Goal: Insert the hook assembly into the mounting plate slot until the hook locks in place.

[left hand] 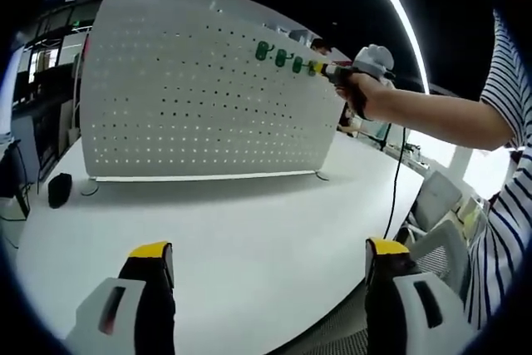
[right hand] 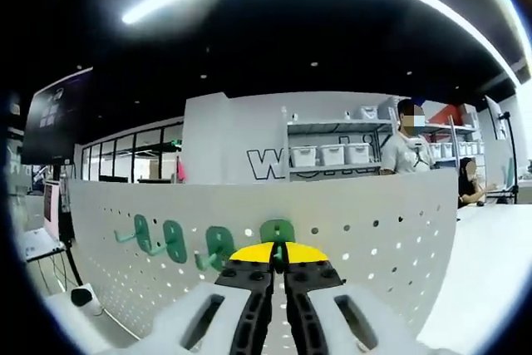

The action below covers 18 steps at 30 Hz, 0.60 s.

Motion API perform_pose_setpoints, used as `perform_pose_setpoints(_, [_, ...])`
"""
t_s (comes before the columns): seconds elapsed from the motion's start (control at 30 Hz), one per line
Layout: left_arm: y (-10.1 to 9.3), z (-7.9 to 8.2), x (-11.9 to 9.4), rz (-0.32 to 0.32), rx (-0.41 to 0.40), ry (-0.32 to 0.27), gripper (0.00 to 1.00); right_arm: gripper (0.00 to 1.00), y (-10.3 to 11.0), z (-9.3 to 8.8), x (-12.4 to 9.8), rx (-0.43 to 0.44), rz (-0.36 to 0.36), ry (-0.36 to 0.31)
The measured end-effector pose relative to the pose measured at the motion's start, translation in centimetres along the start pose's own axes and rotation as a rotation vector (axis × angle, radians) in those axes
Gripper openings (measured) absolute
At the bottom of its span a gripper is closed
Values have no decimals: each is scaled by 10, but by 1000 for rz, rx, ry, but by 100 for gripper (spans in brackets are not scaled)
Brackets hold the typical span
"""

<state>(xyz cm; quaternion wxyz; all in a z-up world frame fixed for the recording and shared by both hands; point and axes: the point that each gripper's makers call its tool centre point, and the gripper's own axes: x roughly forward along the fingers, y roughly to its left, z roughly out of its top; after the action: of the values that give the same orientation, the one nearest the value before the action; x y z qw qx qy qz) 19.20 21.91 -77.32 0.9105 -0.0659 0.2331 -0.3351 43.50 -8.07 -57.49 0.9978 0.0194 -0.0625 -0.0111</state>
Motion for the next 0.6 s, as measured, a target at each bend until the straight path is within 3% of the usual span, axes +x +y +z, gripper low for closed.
perform_pose_setpoints(0.6, [2,-2,0,12,-2,7,97,1,-2,-3,4,6,-8,-5])
